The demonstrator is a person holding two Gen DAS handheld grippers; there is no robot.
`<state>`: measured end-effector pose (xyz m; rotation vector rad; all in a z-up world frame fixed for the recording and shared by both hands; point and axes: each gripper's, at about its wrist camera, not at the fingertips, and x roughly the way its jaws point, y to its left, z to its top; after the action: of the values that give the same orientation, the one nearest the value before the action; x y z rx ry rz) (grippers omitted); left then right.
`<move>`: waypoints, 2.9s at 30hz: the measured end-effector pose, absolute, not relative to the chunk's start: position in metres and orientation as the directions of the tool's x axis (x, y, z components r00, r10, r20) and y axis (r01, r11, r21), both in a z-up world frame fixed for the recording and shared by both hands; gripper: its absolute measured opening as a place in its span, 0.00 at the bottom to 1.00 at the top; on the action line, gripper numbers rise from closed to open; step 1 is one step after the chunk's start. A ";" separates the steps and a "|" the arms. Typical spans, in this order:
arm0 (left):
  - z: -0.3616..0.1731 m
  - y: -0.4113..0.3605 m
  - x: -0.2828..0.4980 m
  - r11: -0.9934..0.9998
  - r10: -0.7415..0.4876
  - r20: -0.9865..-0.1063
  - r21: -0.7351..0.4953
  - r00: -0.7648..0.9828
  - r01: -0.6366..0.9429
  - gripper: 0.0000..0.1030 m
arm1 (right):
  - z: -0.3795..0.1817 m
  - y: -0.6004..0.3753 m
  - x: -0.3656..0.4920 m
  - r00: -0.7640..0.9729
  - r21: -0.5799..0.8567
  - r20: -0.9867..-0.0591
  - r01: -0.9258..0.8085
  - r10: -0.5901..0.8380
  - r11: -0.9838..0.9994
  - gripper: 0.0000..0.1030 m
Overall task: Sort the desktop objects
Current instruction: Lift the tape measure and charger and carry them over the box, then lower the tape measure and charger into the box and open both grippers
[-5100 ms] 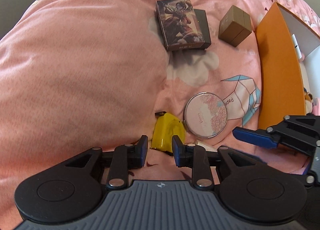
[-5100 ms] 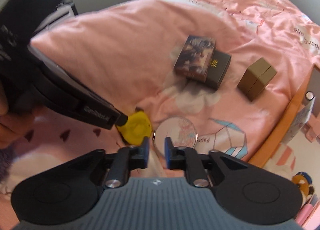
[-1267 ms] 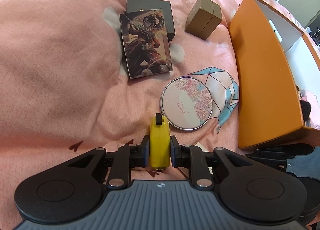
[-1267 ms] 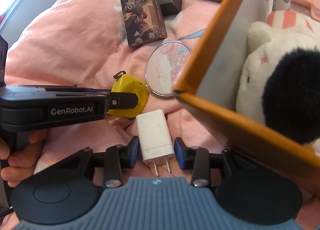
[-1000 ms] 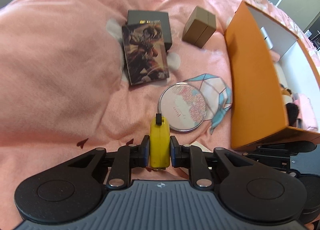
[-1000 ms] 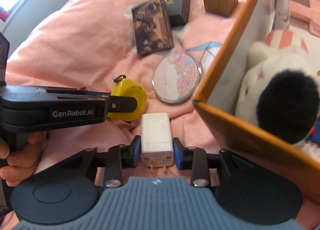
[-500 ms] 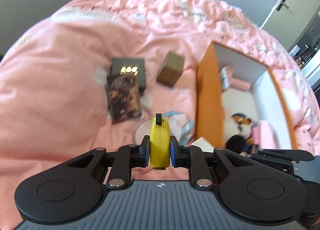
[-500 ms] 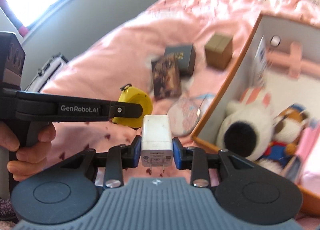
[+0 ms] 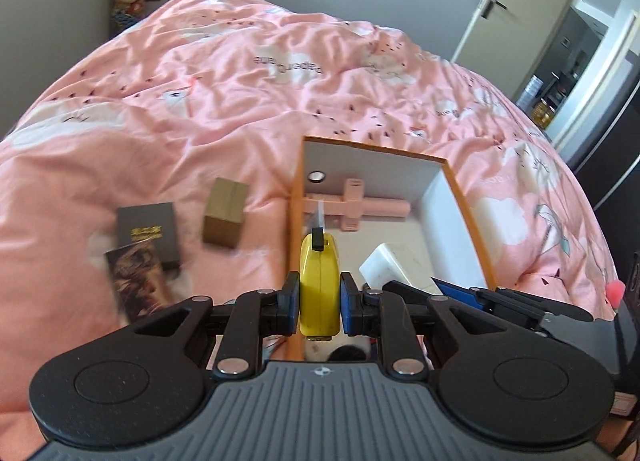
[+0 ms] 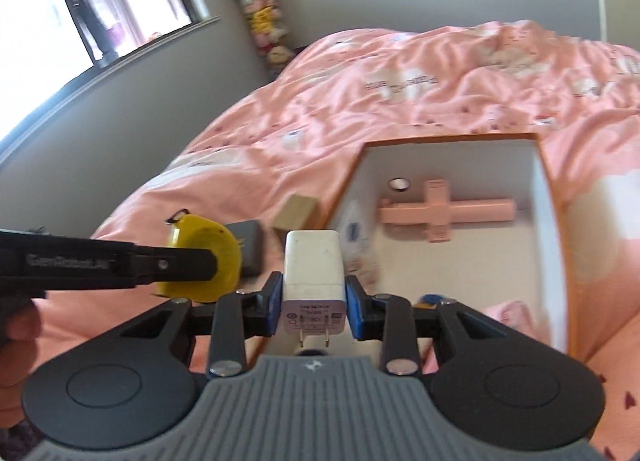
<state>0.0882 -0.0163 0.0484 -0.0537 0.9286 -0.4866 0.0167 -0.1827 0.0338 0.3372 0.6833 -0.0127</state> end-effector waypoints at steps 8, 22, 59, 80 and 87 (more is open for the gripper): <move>0.034 -0.080 0.120 0.861 -0.442 -0.786 -0.237 0.432 0.450 0.21 | 0.020 -0.233 0.034 0.745 0.229 -0.663 0.297 -0.075 0.927 0.33; 0.011 -0.127 0.177 0.866 -0.371 -0.852 -0.174 0.369 0.469 0.21 | -0.002 -0.271 0.084 0.654 0.180 -0.753 0.311 -0.073 0.933 0.33; -0.070 -0.191 0.246 0.815 -0.046 -0.967 0.108 0.249 0.569 0.21 | -0.059 -0.289 0.148 0.519 0.226 -0.852 0.258 0.062 0.939 0.33; -0.077 -0.186 0.246 0.836 -0.094 -0.981 0.015 0.171 0.548 0.22 | -0.061 -0.288 0.146 0.500 0.248 -0.861 0.265 0.087 0.932 0.34; -0.074 -0.184 0.243 0.831 -0.136 -0.982 -0.042 0.130 0.554 0.22 | -0.060 -0.287 0.143 0.490 0.259 -0.866 0.265 0.102 0.929 0.35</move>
<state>0.2426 -0.1843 -0.0737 0.3735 1.3557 -0.5185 0.1425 -0.2872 -0.0595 0.3851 1.0610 -0.1015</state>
